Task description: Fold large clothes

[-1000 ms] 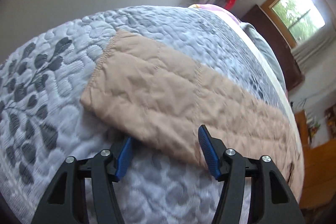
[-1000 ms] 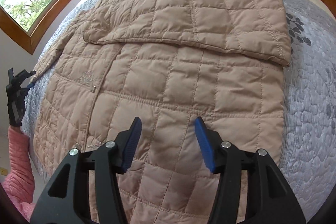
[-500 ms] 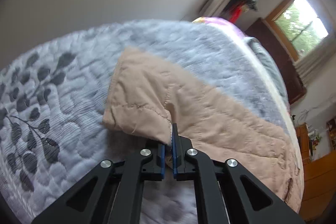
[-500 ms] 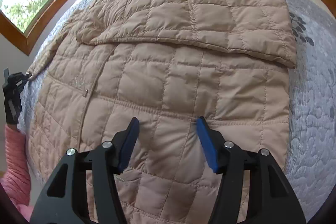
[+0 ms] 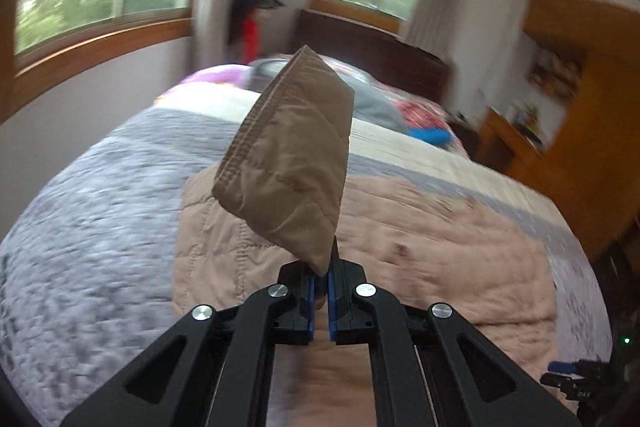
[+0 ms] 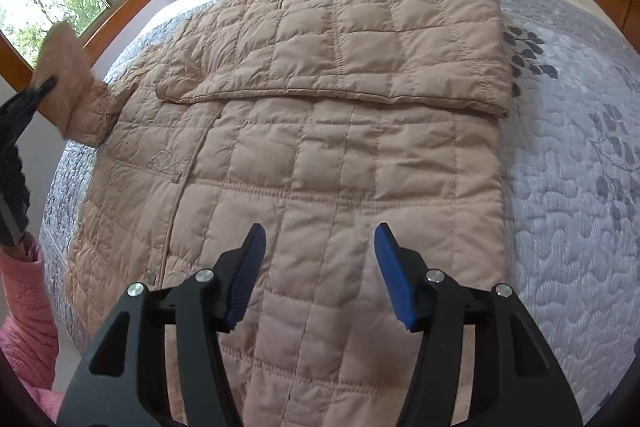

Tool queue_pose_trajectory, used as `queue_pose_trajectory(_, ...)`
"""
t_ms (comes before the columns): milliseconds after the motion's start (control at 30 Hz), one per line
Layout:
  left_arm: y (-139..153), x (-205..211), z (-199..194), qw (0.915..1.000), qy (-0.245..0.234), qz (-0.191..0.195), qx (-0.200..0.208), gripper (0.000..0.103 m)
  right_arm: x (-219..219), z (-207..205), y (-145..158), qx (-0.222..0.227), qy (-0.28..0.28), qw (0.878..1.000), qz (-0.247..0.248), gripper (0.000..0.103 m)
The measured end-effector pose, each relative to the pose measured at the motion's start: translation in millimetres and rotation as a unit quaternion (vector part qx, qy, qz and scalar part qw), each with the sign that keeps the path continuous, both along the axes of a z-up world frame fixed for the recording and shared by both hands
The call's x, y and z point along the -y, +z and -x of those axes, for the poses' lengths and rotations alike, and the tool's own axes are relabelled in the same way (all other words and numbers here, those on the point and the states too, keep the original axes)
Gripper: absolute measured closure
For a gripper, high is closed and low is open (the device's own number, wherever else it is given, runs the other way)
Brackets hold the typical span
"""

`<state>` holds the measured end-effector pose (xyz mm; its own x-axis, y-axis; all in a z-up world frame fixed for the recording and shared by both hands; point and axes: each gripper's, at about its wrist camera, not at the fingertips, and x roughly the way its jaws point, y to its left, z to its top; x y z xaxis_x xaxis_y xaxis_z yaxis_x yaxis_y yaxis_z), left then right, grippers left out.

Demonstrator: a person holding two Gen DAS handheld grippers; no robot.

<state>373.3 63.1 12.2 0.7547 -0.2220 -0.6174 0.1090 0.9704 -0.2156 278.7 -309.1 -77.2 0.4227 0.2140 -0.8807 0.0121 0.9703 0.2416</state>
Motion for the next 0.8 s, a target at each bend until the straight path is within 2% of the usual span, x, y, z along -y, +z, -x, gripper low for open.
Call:
queue_pose_trajectory(100, -5, 63, -6, 0.9986, -0.047, -0.026, -0.004, 0.099, 2, 5, 1, 0.005, 0.000, 1.000, -0.001, 0.047)
queue_pose_trajectory(233, -25, 128, -19, 0.9936, -0.095, -0.052, -0.033, 0.099, 9, 9, 0, 0.007, -0.004, 1.000, -0.008, 0.047)
queue_pose_trajectory(333, -49, 158, -33, 0.9895, -0.111, -0.069, -0.062, 0.099, 13, 10, 0, 0.006, -0.007, 1.000, -0.009, 0.047)
queue_pose_trajectory(467, -76, 174, -43, 0.9835, -0.133, -0.069, -0.101, 0.095, 16, 8, 0, 0.003, -0.009, 1.000, -0.009, 0.047)
queue_pose_trajectory(533, -76, 173, -39, 0.9802, -0.156, -0.060, -0.105, 0.086, 15, 4, 1, 0.005, -0.006, 1.000, -0.008, 0.047)
queue_pose_trajectory(600, -67, 171, -27, 0.9733, -0.208, -0.034, -0.092, 0.061, 12, 1, 4, 0.007, -0.001, 1.000, -0.007, 0.047)
queue_pose_trajectory(667, -59, 164, -17, 0.9688, -0.234, -0.012, -0.079, 0.047, 5, -10, 10, 0.011, 0.008, 1.000, -0.006, 0.047)
queue_pose_trajectory(733, -49, 146, -11, 0.9660, -0.247, 0.016, -0.075, 0.046, -5, -23, 16, 0.014, 0.020, 1.000, -0.009, 0.047)
queue_pose_trajectory(800, -46, 126, -15, 0.9742, -0.212, 0.007, -0.078, 0.046, -14, -42, 22, 0.012, 0.034, 0.999, -0.022, 0.047)
